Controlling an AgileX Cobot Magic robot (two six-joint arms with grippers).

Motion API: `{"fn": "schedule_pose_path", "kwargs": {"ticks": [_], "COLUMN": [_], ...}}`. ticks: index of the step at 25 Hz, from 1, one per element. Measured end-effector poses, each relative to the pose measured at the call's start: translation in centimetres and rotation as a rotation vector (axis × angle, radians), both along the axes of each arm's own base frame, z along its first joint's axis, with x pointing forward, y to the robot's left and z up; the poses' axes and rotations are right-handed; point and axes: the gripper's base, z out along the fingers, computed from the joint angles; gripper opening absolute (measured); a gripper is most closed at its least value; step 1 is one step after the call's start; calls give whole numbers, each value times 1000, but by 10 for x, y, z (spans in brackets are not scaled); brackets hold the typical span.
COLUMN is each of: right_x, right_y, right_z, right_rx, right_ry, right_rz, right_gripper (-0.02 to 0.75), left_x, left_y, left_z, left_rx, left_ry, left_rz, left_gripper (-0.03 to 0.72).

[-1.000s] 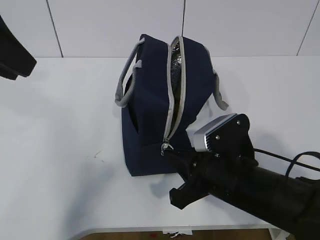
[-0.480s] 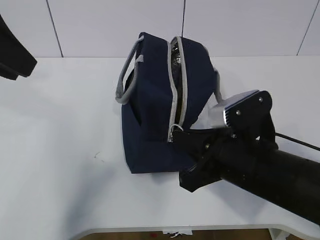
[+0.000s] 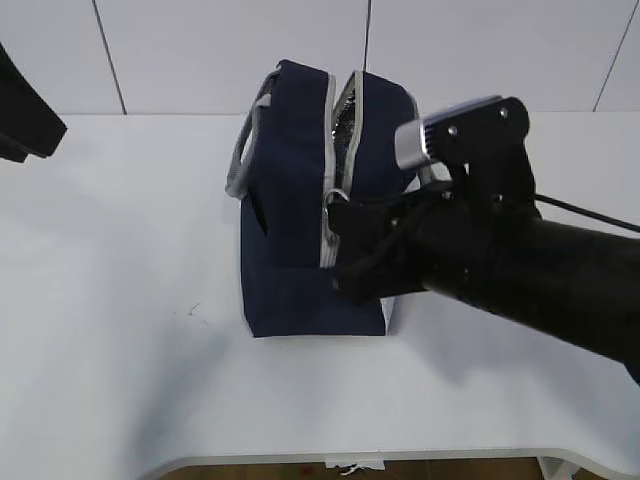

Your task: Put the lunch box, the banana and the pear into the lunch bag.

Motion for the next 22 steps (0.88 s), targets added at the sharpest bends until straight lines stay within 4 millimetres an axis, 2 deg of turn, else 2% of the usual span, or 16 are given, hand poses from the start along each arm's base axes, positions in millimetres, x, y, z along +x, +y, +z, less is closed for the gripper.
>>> {"fn": "schedule_pose_path", "kwargs": {"ticks": [5,10,14,18,22], "right_x": [13,28,35,38,39], "right_y": [9,19,24,27,27], "right_z": [22,55,78,92,96], "right_rx": [-8,-11,-5,-3,26], "right_ry": [5,15,75,92,134], "right_rz": [-4,-15,-36,-40,-53], "right_gripper": [1,1,1,1,1], "left_x": [0,1,9,23,37], "left_y": [1,2,-1,-5,-19], "left_z": [-1,-1,-10,-23,-38], "left_rx": [19,41,63,80,86], "left_ry": [-6,-39,-32,-22,-42], "left_rz": [0,-52,-95,-131,-178], "left_gripper": [243,243,243,243,243]}}
